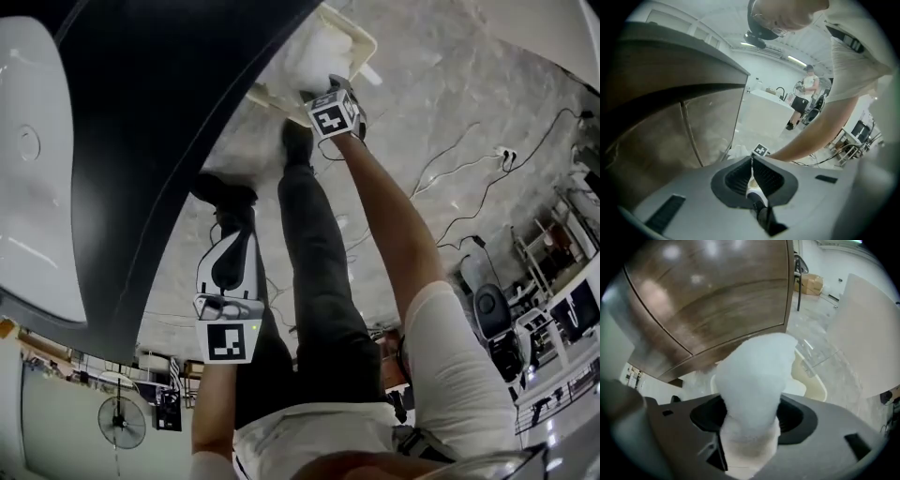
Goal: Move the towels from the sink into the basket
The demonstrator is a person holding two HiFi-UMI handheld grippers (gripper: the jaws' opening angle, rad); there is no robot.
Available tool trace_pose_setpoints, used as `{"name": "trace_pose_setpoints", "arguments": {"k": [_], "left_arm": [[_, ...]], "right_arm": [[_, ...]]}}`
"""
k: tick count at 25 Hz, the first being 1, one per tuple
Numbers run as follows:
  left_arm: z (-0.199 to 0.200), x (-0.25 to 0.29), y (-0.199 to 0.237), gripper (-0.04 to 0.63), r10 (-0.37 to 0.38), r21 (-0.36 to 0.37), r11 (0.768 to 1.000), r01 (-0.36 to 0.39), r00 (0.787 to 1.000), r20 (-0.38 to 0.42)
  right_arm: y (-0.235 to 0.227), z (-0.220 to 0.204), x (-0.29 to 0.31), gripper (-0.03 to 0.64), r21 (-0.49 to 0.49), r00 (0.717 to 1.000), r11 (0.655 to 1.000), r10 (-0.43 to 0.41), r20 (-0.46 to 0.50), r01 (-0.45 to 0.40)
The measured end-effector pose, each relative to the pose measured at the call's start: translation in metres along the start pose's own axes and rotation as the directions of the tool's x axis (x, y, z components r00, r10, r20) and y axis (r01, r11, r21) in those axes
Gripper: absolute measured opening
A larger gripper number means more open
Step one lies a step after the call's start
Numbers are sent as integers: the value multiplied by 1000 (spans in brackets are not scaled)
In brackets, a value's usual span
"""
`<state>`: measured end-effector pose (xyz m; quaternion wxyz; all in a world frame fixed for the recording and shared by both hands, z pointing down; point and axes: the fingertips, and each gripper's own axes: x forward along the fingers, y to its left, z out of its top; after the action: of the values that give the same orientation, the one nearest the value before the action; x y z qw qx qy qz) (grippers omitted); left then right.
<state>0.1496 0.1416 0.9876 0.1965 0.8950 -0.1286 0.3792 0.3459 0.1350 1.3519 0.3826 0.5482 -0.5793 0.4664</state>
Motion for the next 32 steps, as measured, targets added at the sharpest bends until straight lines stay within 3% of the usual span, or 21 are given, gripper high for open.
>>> {"name": "trace_pose_setpoints", "arguments": {"k": [1, 3, 7, 13, 17, 25, 32], "left_arm": [[-6, 6, -2, 12, -10, 11, 1000, 10, 1000, -7], [-18, 14, -3, 12, -15, -8, 1000, 14, 1000, -20], [-21, 8, -5, 14, -30, 31, 999, 30, 999, 10], [-1, -10, -5, 12, 3, -61, 998, -2, 1000, 19], [33, -35, -2, 12, 15, -51, 999, -11, 998, 63], [117, -116, 4, 12, 58, -24, 998, -55, 979, 197], [190, -205, 4, 12, 100, -8, 995, -104, 936, 338]], "right_arm": [[1, -7, 12, 335, -11, 1000, 1000, 2, -18, -2], [4, -12, 24, 401, -13, 1000, 1000, -4, -25, 3], [13, 0, 9, 422, 10, 999, 1000, -9, 38, 9], [9, 23, -51, 421, 4, 995, 1000, 0, 96, 0], [11, 47, -112, 378, -1, 990, 1000, 3, 144, -3], [32, 128, -271, 157, -23, 945, 999, -16, 325, 25], [82, 191, -436, 11, -102, 891, 995, 38, 453, 10]]}}
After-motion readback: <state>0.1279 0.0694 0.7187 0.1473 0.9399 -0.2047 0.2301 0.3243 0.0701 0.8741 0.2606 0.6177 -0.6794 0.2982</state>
